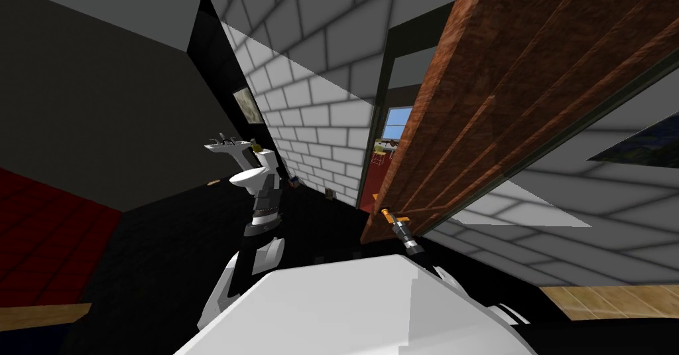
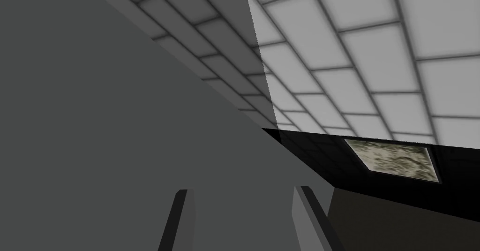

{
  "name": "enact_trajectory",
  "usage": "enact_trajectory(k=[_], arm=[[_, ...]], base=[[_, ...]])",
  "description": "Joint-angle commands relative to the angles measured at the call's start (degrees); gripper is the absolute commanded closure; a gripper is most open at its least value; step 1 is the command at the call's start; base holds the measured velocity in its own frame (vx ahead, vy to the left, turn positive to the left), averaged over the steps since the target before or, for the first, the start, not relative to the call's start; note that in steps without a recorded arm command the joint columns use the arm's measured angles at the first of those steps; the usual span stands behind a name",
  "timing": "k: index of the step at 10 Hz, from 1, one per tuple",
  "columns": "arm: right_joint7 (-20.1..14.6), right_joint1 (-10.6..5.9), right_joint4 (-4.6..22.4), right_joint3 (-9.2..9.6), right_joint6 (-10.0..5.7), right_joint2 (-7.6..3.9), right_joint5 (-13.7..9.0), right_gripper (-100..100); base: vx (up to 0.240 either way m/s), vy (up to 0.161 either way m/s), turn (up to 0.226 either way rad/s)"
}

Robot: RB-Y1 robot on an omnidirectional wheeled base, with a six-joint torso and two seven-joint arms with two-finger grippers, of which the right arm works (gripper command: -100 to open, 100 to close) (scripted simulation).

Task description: Pull the door open

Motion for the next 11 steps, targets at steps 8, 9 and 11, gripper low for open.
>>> enact_trajectory(k=[8,9,11], arm=[[-1.2,0.78,2.5,0.46,-3.70,-0.85,0.6,100],[-1.0,0.05,2.8,0.27,-3.22,-0.54,0.8,100],[-0.5,-1.64,3.4,-0.18,-2.09,0.19,1.1,100]], base=[[-0.157,-0.046,0.112],[-0.213,-0.083,0.120],[-0.213,-0.093,0.163]])
